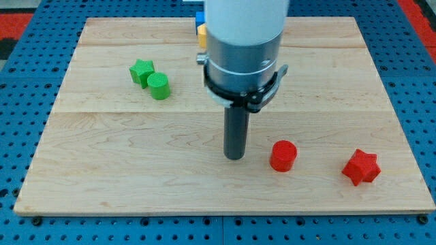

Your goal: Push the red circle into the red star

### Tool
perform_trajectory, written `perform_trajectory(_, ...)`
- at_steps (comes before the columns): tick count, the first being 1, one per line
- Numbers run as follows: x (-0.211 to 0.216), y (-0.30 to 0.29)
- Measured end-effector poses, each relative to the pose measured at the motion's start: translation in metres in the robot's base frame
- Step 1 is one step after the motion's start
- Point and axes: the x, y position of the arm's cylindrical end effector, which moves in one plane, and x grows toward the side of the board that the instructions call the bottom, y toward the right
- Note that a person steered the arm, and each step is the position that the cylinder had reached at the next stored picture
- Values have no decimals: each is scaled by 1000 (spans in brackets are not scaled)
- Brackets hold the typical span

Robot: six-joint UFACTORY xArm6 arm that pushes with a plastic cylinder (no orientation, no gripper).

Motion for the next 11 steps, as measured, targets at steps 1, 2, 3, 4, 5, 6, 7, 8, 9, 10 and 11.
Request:
perform_trajectory(1, 6, 63)
perform_trajectory(2, 6, 96)
perform_trajectory(3, 6, 94)
perform_trajectory(4, -16, 87)
perform_trajectory(5, -16, 125)
perform_trajectory(6, -16, 150)
perform_trajectory(7, -40, 96)
perform_trajectory(8, -112, 35)
perform_trajectory(9, -190, -5)
perform_trajectory(10, -229, -124)
perform_trajectory(11, -251, -211)
